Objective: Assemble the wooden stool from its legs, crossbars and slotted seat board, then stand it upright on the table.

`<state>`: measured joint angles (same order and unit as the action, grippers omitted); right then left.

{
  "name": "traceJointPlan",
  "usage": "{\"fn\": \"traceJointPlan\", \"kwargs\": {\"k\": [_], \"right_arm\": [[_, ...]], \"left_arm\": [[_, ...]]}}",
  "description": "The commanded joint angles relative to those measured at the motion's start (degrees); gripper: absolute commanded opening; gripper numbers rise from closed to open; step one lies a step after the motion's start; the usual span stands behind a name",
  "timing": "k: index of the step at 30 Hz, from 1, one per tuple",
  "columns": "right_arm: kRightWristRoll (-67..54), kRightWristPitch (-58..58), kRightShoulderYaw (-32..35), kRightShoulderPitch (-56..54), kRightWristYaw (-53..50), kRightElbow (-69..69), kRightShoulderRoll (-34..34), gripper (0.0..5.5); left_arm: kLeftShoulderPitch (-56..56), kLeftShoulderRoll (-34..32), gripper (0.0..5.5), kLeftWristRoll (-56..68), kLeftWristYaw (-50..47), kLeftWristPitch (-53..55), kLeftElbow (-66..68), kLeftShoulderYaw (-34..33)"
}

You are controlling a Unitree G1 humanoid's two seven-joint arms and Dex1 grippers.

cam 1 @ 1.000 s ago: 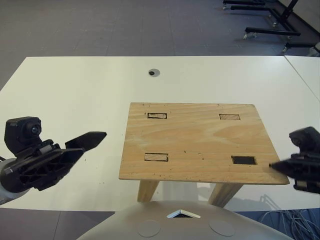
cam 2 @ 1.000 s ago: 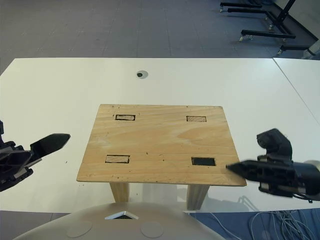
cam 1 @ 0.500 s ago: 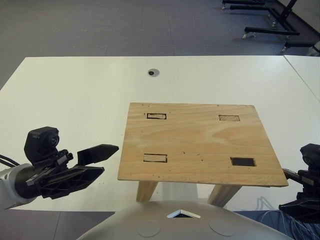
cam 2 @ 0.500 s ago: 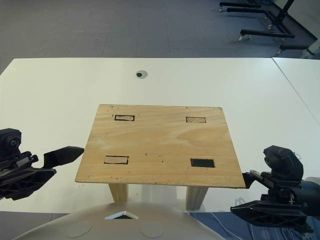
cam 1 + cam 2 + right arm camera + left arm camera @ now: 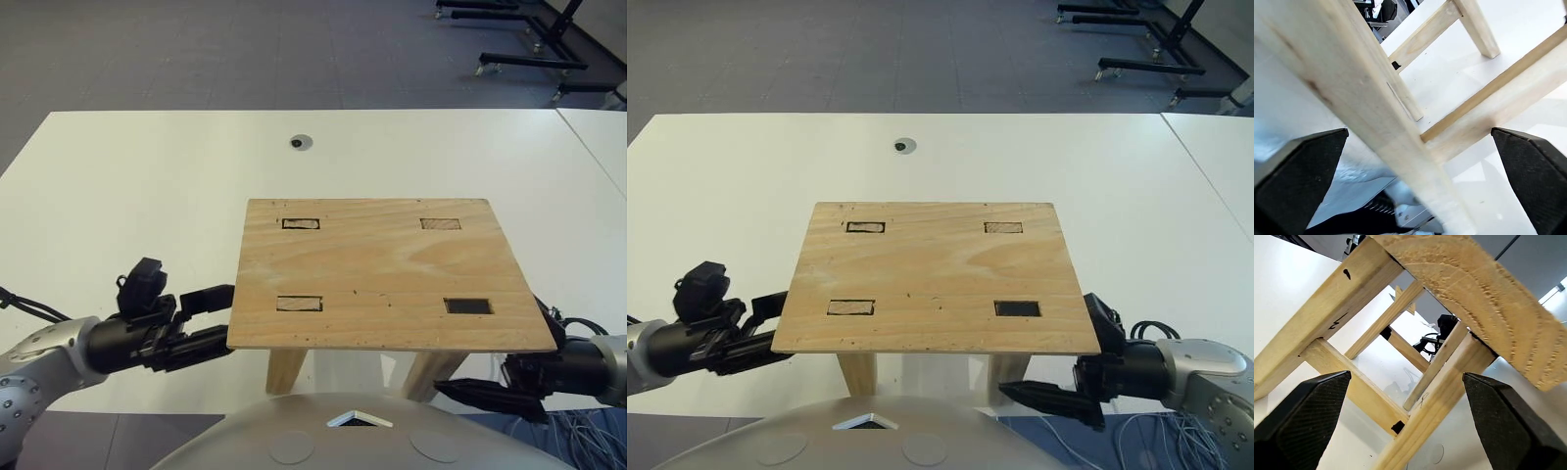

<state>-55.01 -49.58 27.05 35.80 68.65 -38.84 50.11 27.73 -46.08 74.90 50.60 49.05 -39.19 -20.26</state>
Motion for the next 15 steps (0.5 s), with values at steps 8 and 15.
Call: {"fn": "traceJointPlan", "kwargs": {"k": [8,15], "right_arm": [[6.3,7.5,-9.8,-11.5,-12.7,5.5,-8.1,5.38],[8.0,9.4,-13.6,-13.5,-15.3,8.4,-10.3,5.38]], "left_arm": [[-12.9,4.9,4.18,-9.0,-5.4,-5.5,5.0,6.3],[-21.7,10.9,4.18,-19.1,-9.8,-11.7,12.3,10.1]]}}
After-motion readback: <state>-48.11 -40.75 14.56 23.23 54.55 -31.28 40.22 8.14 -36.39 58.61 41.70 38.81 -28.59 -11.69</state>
